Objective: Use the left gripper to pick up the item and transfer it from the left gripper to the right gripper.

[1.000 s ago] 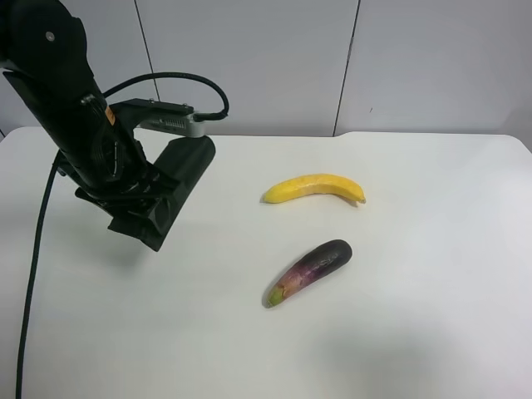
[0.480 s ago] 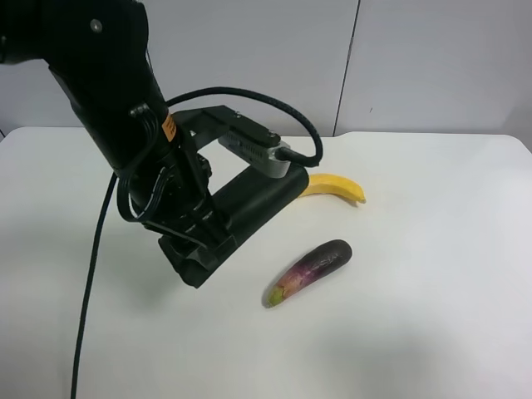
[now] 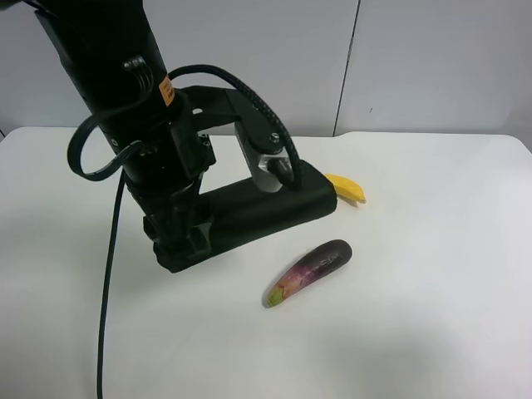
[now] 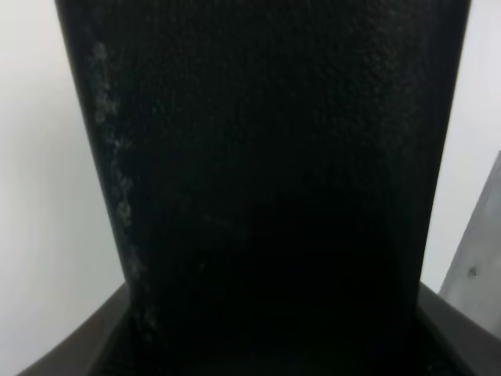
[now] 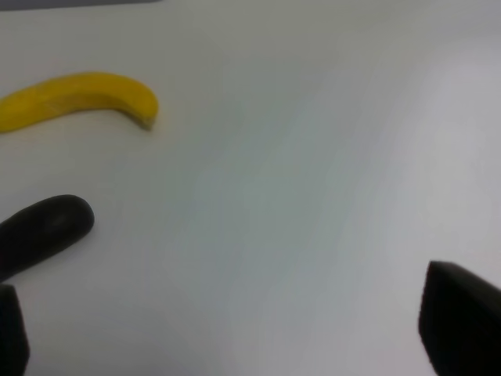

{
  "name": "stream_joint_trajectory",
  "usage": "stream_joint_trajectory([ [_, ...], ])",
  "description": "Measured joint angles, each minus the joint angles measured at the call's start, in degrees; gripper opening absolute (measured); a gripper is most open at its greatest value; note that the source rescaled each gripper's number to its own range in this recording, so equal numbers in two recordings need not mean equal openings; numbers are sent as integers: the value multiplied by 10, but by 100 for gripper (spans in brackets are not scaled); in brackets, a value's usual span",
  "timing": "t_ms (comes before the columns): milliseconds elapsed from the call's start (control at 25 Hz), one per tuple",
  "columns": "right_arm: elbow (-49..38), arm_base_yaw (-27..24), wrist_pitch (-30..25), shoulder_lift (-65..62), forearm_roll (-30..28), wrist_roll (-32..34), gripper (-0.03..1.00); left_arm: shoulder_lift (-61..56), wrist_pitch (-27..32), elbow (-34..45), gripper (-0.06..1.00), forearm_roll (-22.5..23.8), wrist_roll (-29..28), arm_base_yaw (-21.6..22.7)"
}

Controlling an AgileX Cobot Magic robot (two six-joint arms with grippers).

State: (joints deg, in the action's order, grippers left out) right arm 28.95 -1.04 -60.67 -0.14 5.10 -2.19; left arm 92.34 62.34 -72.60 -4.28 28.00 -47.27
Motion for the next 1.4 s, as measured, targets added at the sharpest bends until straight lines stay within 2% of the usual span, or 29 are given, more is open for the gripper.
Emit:
stream_joint_trajectory([
  [200,0,0,0,0,0,0,100,0,-1,-2,9,0,26,0],
  [920,0,0,2,0,13,0,100,0,-48,-3,8,0,26,0],
  [1120,20,0,18,12,89,2,100,0,-62,-3,7,-8,26,0],
  [1400,57,0,43,170,243,-2,100,0,-65,-3,6,-12,26,0],
])
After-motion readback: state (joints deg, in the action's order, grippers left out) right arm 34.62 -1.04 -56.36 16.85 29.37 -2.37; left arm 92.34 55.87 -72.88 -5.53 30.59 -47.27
